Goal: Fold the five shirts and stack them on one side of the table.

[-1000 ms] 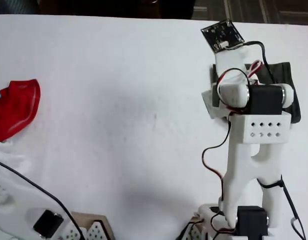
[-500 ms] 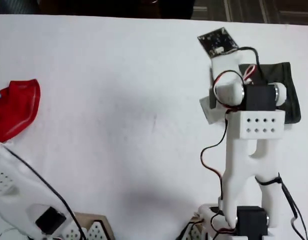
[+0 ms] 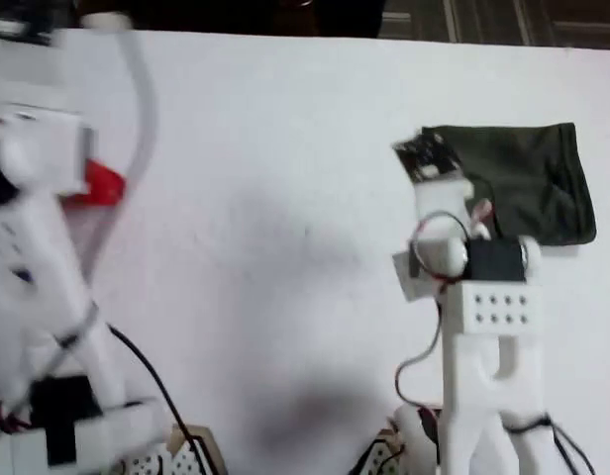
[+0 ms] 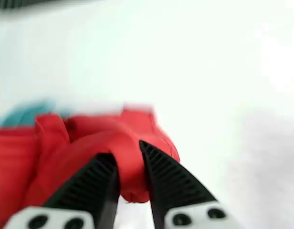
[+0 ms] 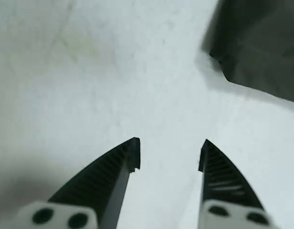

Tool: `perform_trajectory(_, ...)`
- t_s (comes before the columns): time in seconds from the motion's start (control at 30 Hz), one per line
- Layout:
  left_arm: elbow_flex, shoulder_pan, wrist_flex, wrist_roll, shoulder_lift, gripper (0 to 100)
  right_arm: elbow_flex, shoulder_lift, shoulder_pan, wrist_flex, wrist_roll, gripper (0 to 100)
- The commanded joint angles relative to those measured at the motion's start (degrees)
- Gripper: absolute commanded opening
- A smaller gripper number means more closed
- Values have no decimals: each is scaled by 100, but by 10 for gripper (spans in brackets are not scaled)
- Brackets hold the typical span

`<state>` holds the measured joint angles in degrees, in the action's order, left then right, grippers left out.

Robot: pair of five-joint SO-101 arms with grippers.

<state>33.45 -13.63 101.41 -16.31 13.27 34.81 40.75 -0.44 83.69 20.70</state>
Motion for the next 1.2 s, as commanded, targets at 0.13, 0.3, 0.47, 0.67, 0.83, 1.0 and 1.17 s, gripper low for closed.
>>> perform_trajectory(0.13,-4,2567,-167,53,659,26,1354,1007,1332,-945,571,205)
perform_trajectory(0.3,-48,3182,-255,273,659,26,1705,1007,1692,-1147,686,205)
perform_trajectory(0.47,-629,3182,-105,246,642,26,1723,1007,1675,-1182,677,205)
perform_trajectory(0.67,-1657,2497,-229,237,642,26,1705,1015,1648,-1191,677,205)
perform_trajectory(0.83,-1719,2022,-932,264,686,26,1705,1015,1226,-1191,651,205)
perform_trajectory(1.0,-1402,2048,-1433,273,659,26,1705,1024,101,-1226,686,207)
perform_trajectory(1.17,-1499,2101,-2224,255,624,27,1714,1007,-866,-1657,642,207)
